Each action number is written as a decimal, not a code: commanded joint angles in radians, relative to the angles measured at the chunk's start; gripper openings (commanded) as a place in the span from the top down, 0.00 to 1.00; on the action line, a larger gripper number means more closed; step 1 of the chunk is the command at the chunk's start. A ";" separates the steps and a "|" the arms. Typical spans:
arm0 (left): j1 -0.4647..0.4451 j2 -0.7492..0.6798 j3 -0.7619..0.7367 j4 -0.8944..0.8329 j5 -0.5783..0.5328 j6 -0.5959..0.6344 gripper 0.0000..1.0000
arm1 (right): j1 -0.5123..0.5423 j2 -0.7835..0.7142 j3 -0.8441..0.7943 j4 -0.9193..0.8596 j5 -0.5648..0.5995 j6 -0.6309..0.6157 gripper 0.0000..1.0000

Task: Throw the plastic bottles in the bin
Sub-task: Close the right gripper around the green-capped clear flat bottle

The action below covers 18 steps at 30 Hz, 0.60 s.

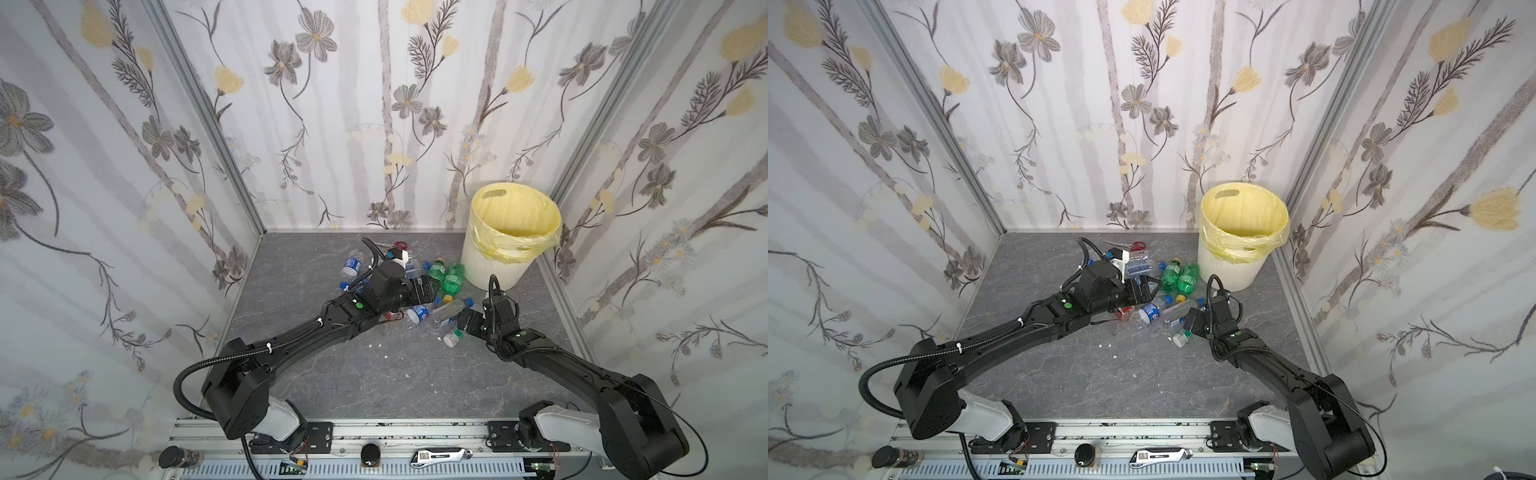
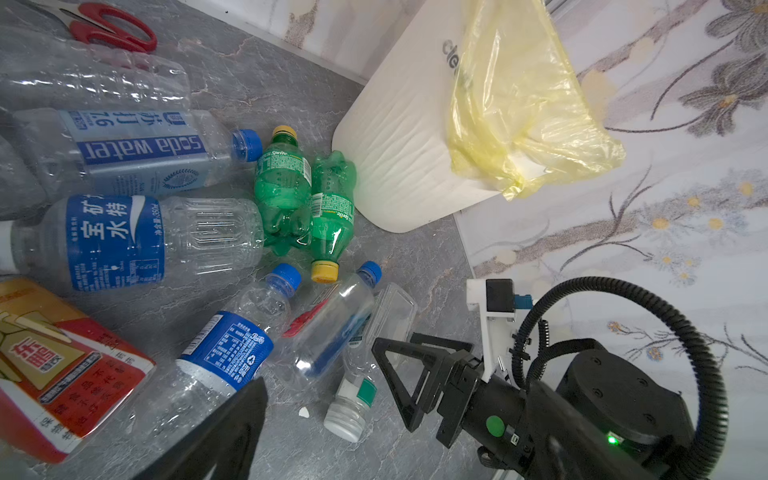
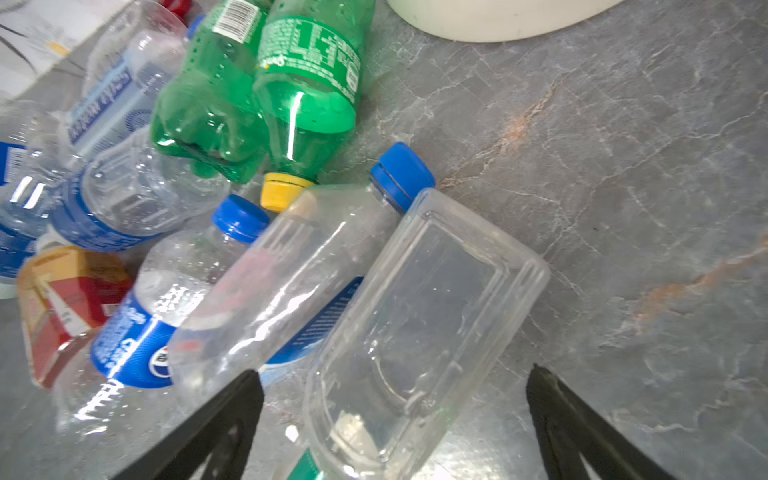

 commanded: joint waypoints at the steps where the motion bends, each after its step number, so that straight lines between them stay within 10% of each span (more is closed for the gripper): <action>1: 0.001 0.013 0.017 0.032 0.013 0.003 0.00 | 0.000 0.042 0.034 -0.030 0.062 -0.032 0.00; 18: 0.000 0.025 -0.004 0.036 0.025 0.012 0.00 | -0.001 0.105 0.047 -0.023 0.064 -0.036 0.05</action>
